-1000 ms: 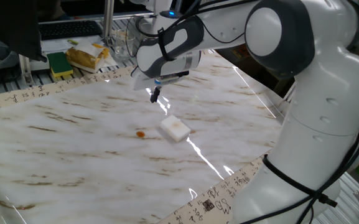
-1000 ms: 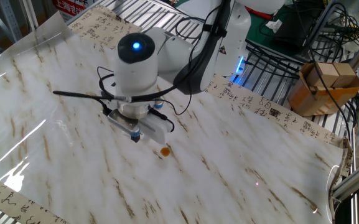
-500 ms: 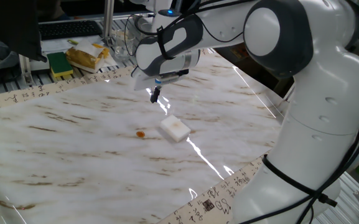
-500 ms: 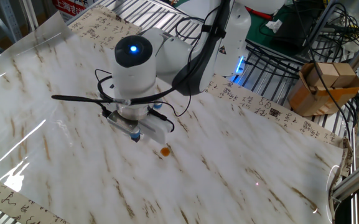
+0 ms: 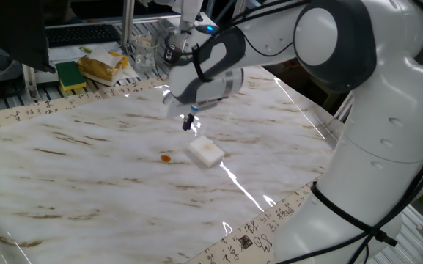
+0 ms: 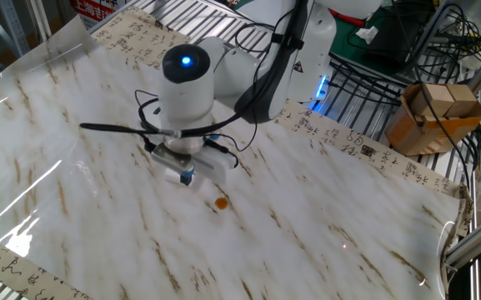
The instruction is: Clean the tabletop with a sponge
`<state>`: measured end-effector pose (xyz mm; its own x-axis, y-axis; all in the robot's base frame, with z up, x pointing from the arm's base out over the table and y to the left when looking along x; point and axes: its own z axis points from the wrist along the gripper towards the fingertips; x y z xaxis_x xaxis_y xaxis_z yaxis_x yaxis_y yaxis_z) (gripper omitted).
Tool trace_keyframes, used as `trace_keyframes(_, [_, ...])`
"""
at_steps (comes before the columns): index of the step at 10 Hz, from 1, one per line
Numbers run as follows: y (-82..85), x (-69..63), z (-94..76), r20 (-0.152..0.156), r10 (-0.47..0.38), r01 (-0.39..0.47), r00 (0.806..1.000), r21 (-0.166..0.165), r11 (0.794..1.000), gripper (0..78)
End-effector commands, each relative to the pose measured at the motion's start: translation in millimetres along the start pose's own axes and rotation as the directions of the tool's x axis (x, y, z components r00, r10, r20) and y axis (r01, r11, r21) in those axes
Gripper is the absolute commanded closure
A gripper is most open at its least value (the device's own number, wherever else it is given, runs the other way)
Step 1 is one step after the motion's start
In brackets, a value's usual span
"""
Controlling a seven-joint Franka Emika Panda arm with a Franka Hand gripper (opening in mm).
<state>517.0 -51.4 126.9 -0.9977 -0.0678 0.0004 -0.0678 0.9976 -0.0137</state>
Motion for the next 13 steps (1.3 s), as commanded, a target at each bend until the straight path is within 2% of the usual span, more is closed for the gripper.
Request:
trace_keyframes(1, [-14.4,7.1,6.1,0.031,-0.04,0.04,0.999,-0.007,0.999,77.6])
trace_keyframes(3, [-24.3,12.0,9.3,0.037,-0.059,0.06,0.998,-0.01,0.998,77.6])
trace_keyframes(5, [-30.7,22.9,14.2,0.053,-0.067,0.068,0.996,-0.02,0.998,77.6])
trace_keyframes(9, [-28.9,38.7,14.8,0.055,-0.057,0.058,0.997,-0.019,0.998,77.6])
trace_keyframes(13, [-26.4,60.6,18.1,0.054,-0.062,0.063,0.997,-0.015,0.998,77.6])
